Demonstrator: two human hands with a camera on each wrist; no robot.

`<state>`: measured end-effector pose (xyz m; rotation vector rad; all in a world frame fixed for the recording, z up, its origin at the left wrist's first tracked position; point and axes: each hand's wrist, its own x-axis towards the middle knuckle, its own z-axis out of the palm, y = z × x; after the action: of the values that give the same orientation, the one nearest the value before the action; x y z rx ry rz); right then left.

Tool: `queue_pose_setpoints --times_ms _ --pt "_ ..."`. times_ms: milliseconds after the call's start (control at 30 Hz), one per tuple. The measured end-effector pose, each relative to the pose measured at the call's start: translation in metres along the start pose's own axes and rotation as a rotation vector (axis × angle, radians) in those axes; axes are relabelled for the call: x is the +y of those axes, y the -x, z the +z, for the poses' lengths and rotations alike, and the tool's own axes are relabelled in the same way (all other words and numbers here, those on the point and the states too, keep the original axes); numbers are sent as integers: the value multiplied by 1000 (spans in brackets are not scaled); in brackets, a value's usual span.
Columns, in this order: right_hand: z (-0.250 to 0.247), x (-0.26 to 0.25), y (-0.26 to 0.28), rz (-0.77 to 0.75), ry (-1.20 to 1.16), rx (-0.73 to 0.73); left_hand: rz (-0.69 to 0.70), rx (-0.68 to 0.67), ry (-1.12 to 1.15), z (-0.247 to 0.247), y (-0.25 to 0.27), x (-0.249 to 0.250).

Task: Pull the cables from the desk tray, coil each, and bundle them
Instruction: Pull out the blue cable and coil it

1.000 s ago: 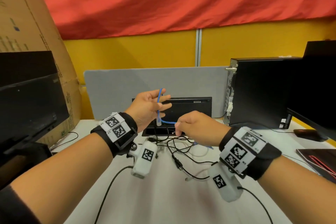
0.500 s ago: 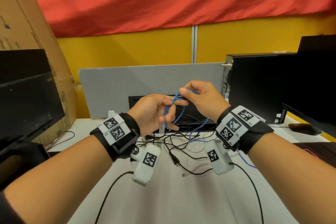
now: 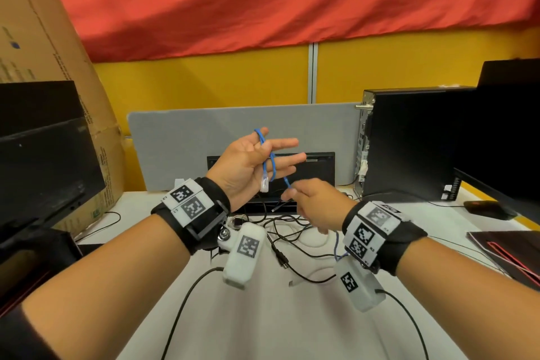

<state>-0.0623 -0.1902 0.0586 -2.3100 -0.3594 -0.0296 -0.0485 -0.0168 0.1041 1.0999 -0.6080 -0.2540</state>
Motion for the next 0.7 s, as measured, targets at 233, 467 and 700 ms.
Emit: queue_pose_setpoints --times_ms 233,467,700 --pt "-9 -35 14 -167 120 -36 -17 84 -362 -20 -4 -6" --pt "-36 -58 14 -180 -35 14 -196 -2 -471 -13 5 -6" --pt "-46 -47 -5 -305 -102 290 -356 -142 -228 -8 14 2"
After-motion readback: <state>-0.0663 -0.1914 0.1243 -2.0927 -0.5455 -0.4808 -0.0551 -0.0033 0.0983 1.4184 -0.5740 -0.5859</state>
